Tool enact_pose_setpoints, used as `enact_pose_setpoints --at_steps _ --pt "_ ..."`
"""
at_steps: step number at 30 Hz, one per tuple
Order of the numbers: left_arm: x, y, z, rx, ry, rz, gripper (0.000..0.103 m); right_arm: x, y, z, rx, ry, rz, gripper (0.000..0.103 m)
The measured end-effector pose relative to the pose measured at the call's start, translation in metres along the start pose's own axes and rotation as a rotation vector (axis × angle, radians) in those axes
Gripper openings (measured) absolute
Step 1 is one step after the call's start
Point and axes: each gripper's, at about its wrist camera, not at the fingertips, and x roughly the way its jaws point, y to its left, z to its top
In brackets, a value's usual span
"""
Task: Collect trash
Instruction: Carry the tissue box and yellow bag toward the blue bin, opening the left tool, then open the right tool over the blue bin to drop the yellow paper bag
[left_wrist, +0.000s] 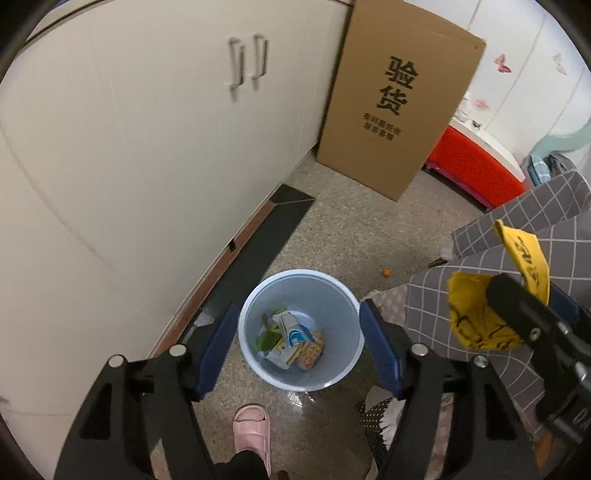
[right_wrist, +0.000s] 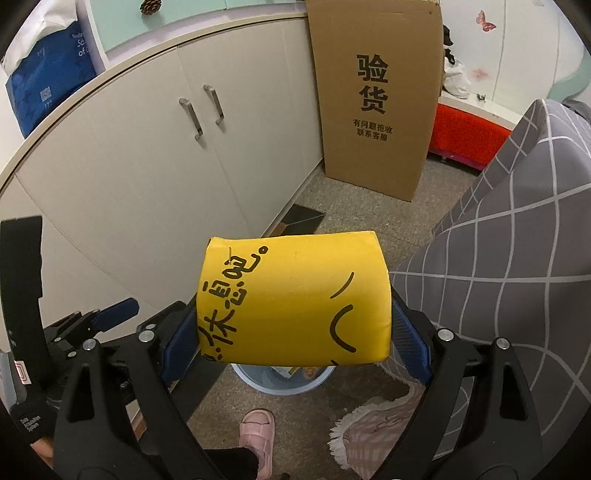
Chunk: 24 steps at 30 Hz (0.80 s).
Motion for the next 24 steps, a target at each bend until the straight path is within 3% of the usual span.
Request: enact_pose_setpoints --at_steps 7,16,24 --pt "-0.003 0.025 -0.007 -0.076 0.020 0.024 0.067 0.003 0.008 0.002 -0.010 0.011 0.014 0.088" --pt "-0.016 0.045 -0.007 -0.129 -0.014 0.075 0.069 0.007 0.023 0.007 -0.019 0.008 0.052 0.088" --pt "-0.033 0.066 -0.005 -0.184 -0.034 0.114 0.071 0.006 0.034 0.015 -0.018 -0.019 0.096 0.096"
